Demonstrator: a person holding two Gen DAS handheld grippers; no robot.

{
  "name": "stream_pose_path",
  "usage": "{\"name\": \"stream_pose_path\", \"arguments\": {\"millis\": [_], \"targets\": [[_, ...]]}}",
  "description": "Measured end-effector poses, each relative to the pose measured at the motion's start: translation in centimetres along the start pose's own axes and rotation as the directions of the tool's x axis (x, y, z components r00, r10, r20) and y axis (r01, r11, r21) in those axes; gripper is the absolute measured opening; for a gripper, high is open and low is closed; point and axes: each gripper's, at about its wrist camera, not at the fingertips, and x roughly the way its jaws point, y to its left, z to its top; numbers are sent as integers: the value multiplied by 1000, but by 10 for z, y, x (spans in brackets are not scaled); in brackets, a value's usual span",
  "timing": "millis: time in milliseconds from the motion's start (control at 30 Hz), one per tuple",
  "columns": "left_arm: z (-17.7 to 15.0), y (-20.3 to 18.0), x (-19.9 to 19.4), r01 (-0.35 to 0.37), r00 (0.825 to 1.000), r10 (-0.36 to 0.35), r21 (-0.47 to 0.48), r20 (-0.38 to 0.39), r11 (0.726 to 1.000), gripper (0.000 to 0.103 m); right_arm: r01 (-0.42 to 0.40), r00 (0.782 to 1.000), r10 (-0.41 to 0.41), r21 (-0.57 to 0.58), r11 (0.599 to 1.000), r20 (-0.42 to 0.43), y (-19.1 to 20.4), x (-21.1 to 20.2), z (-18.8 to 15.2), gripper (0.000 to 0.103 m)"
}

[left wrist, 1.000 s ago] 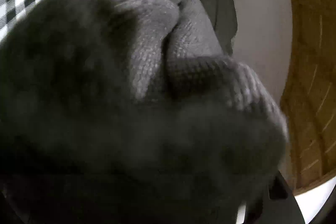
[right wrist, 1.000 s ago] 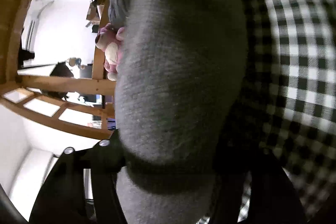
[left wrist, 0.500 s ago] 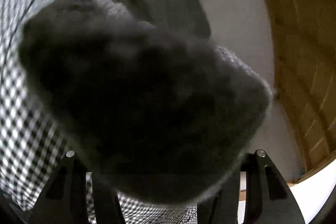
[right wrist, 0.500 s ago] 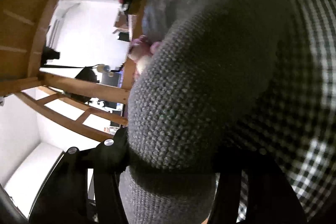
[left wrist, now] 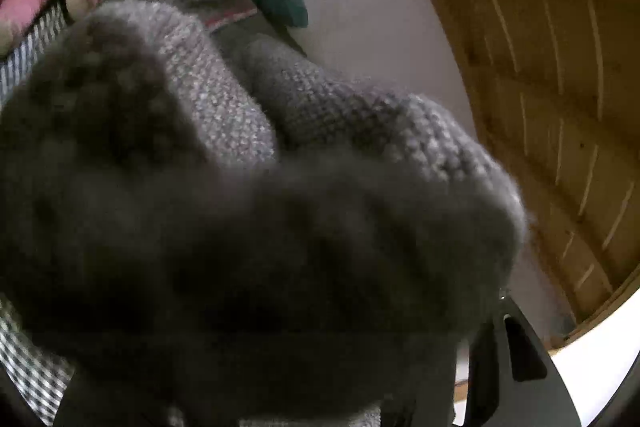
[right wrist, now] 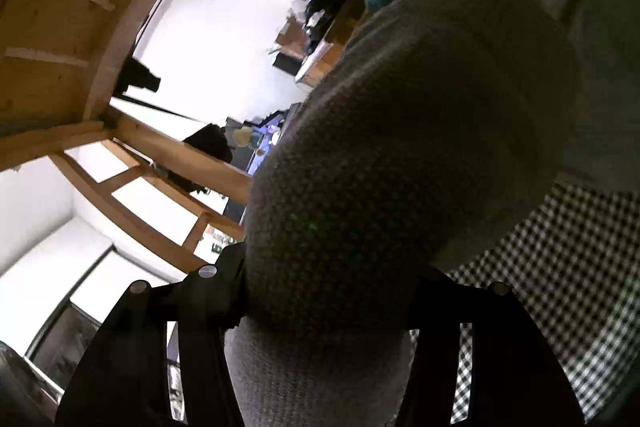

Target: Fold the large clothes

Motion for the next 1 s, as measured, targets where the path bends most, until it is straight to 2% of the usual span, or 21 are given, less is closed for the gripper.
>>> {"name": "stream_pose_path", "arguments": {"millis": [100, 267, 333, 400, 467, 533, 567, 667, 700, 733, 767, 833, 867, 900, 933, 967, 1000], "targets": [[22, -1, -22, -45, 997, 45, 5, 64, 999, 52, -49, 998, 48, -29, 998, -48, 11, 37, 26, 53], [60, -4, -82, -156, 971, 149, 20, 187, 988, 52, -184, 979, 182, -17, 983, -89, 25, 111, 48, 53], [67, 11, -94, -174, 963, 173, -10, 207, 985, 52, -212, 971, 212, 11, 977, -109, 18, 149, 45, 53], [62, 51, -110, -198, 953, 213, -92, 216, 976, 52, -199, 970, 203, 45, 979, -135, 0, 181, 33, 53], [47, 94, -114, -226, 946, 256, -165, 198, 960, 52, -149, 971, 163, 91, 985, -177, -28, 214, 15, 53], [31, 142, -104, -267, 939, 305, -221, 161, 938, 52, -59, 964, 99, 164, 985, -246, -78, 248, -11, 53], [16, 174, -98, -303, 931, 344, -261, 126, 916, 52, -20, 957, 75, 195, 981, -280, -104, 261, -25, 53], [-11, 223, -86, -359, 918, 394, -325, 44, 875, 53, 32, 947, 44, 229, 973, -319, -147, 273, -55, 56], [-21, 236, -87, -344, 923, 383, -343, 48, 874, 55, 24, 947, 51, 230, 973, -316, -149, 273, -59, 63], [-27, 244, -92, -310, 930, 359, -364, 73, 878, 64, 38, 946, 38, 229, 973, -321, -149, 272, -62, 78], [-29, 247, -96, -306, 929, 361, -380, 79, 873, 77, 63, 945, 10, 209, 976, -328, -145, 269, -62, 83], [-32, 243, -109, -285, 934, 347, -402, 89, 870, 83, 81, 946, -25, 160, 984, -323, -130, 253, -56, 91], [-32, 233, -119, -300, 926, 364, -389, 99, 871, 92, 111, 949, -72, 110, 988, -308, -119, 236, -48, 94], [-33, 219, -128, -316, 919, 377, -354, 116, 880, 97, 162, 949, -149, 26, 986, -279, -105, 215, -41, 97], [-37, 194, -136, -360, 902, 410, -288, 133, 887, 97, 229, 940, -240, -73, 971, -240, -89, 197, -36, 100], [-32, 181, -129, -418, 879, 455, -227, 142, 879, 97, 290, 925, -319, -158, 944, -205, -74, 189, -28, 100], [-39, 153, -127, -491, 847, 510, -146, 153, 859, 97, 380, 887, -436, -294, 877, -153, -47, 178, -24, 100]]}}
